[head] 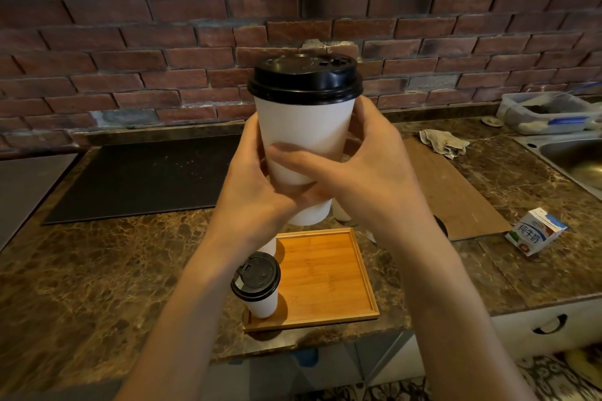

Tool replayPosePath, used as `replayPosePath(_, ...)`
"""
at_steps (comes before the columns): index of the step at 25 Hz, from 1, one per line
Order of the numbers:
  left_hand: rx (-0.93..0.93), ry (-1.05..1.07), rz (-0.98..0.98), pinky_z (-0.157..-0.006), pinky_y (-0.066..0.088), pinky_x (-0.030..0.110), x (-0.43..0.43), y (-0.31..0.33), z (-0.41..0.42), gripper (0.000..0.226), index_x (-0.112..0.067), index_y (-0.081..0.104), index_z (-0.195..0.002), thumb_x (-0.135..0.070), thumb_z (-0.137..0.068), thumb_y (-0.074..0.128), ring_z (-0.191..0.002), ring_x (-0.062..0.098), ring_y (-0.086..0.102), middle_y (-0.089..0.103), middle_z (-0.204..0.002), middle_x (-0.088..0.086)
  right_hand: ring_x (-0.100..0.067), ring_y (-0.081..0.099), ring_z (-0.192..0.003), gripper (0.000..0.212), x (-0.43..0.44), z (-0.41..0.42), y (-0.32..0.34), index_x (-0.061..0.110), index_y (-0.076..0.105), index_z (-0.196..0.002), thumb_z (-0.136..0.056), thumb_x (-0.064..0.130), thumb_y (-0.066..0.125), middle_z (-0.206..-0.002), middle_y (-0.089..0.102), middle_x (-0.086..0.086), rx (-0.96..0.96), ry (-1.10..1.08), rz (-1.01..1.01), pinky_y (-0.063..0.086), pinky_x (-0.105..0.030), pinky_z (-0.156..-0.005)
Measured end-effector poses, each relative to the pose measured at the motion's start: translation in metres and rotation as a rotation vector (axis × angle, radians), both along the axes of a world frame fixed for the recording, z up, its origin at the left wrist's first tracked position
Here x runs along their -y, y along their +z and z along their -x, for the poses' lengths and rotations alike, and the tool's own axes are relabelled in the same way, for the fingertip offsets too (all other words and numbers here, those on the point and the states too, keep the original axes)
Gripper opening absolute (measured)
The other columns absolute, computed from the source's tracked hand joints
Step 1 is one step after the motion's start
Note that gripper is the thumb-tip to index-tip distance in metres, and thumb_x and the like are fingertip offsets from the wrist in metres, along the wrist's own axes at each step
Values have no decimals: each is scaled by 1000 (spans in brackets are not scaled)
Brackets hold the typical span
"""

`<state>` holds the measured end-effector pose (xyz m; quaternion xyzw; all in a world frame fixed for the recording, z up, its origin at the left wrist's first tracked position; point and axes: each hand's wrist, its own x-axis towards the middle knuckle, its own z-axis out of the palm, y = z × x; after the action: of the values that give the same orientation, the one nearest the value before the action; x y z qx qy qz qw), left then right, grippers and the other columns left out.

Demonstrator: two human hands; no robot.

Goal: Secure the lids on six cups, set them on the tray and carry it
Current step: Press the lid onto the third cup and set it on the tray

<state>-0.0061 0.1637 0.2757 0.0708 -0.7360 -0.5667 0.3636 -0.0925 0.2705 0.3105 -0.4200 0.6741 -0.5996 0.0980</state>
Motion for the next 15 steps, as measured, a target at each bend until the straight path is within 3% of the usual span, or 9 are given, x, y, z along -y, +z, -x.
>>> replayPosePath(5, 50, -27, 24, -76, 50, 9, 7, 2, -3, 86, -43, 43, -120, -37, -48, 89, -110, -5, 58, 62, -112, -29, 8, 58, -103, 72, -2, 6, 5, 34, 52, -124, -63, 42, 87, -112, 62, 20, 10, 78, 19, 56, -17, -81)
replayPosePath(10, 80, -84, 31, -75, 52, 13, 16, 3, -7, 79, -46, 44, -122, -32, -55, 85, -110, 2, 59, 62, -117, -20, 2, 62, -105, 69, -5, 14, 8, 36, 55, -119, -57, 45, 83, -112, 66, 16, 110, 199, 39, 58, -22, -82)
replayPosePath(15, 111, -155, 47, -71, 53, 13, 18, 3, -10, 76, -35, 46, -122, -27, -56, 83, -103, 2, 63, 65, -109, -21, -8, 64, -110, 67, -7, 22, 3, 29, 56, -127, -67, 32, 84, -117, 68, 9, 172, 350, -24, 58, -32, -88)
